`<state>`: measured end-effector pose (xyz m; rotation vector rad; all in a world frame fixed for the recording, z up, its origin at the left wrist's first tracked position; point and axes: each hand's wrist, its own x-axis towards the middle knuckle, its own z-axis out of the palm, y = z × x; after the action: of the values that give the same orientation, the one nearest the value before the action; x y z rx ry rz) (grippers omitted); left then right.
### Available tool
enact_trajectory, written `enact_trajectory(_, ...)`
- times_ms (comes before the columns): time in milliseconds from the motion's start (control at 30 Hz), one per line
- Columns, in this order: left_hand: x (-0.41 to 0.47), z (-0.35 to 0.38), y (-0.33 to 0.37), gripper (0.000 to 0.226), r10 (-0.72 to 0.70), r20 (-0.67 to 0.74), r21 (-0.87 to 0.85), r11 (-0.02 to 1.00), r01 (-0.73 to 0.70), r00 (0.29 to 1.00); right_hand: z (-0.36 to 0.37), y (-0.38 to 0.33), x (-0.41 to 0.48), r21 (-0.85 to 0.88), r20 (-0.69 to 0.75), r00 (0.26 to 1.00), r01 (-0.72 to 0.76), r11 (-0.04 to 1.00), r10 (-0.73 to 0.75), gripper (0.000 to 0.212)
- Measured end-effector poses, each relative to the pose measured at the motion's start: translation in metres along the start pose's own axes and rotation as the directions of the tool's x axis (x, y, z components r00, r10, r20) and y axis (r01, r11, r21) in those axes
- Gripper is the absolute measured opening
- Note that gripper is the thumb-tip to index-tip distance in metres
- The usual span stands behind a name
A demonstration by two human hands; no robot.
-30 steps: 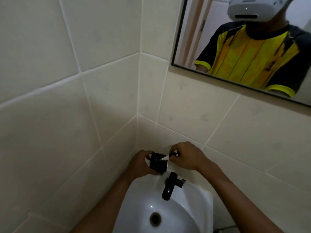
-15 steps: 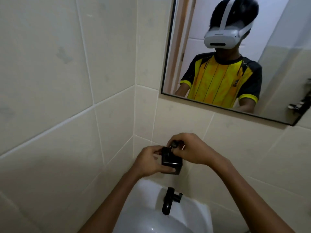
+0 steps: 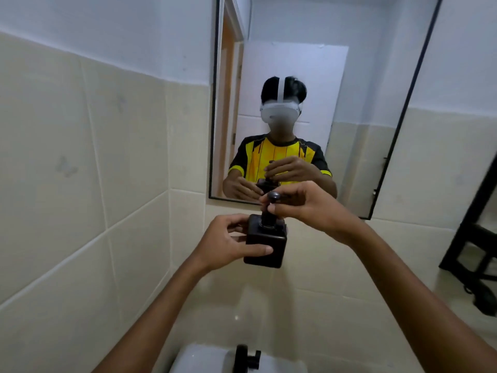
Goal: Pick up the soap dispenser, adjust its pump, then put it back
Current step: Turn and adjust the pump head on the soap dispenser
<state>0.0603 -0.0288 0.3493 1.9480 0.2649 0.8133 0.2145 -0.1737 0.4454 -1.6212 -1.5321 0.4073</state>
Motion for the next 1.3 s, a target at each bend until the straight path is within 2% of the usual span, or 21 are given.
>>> enact_trajectory(233, 0.023, 0.004, 0.025, 0.049, 0.041, 0.017, -0.005, 0.999, -0.041, 0.999, -0.018, -0.007, -0.001, -0.003, -0.126, 0.992, 0.018, 1.0, -0.018, 0.026)
enact_trajectory(400, 0.038, 0.002, 0.039, 0.042, 0.073, 0.027, -0.043, 0.997, -0.071, 0.997, -0.028, -0.014, 0.001, 0.181, -0.142, 0.99, 0.053, 0.982, -0.027, 0.039)
enact_trajectory(500, 0.045, -0.001, 0.041, 0.043, 0.081, 0.021, -0.073, 0.994, -0.079, 0.996, -0.032, -0.015, 0.005, 0.178, -0.144, 0.989, 0.058, 0.982, -0.033, 0.044)
enact_trajectory(667, 0.053, -0.01, 0.039, 0.047, 0.068, 0.015, -0.121, 0.991, -0.066, 0.998, -0.041, -0.014, 0.005, 0.198, -0.195, 0.981, 0.056, 0.979, -0.017, 0.038)
enact_trajectory(933, 0.068, -0.015, 0.032, 0.049, 0.106, 0.012, -0.112, 0.988, -0.104, 0.994, -0.034, -0.011, 0.017, 0.22, -0.192, 0.981, 0.08, 0.972, -0.038, 0.046)
enact_trajectory(1100, 0.08, -0.021, 0.025, 0.045, 0.079, 0.006, -0.162, 0.984, -0.077, 0.997, -0.043, -0.01, 0.024, 0.205, -0.298, 0.954, 0.106, 0.973, -0.042, 0.046)
enact_trajectory(1300, 0.088, -0.011, 0.024, 0.049, 0.125, 0.045, -0.152, 0.982, -0.117, 0.991, -0.04, -0.009, 0.03, 0.182, -0.193, 0.979, 0.105, 0.978, -0.069, 0.055)
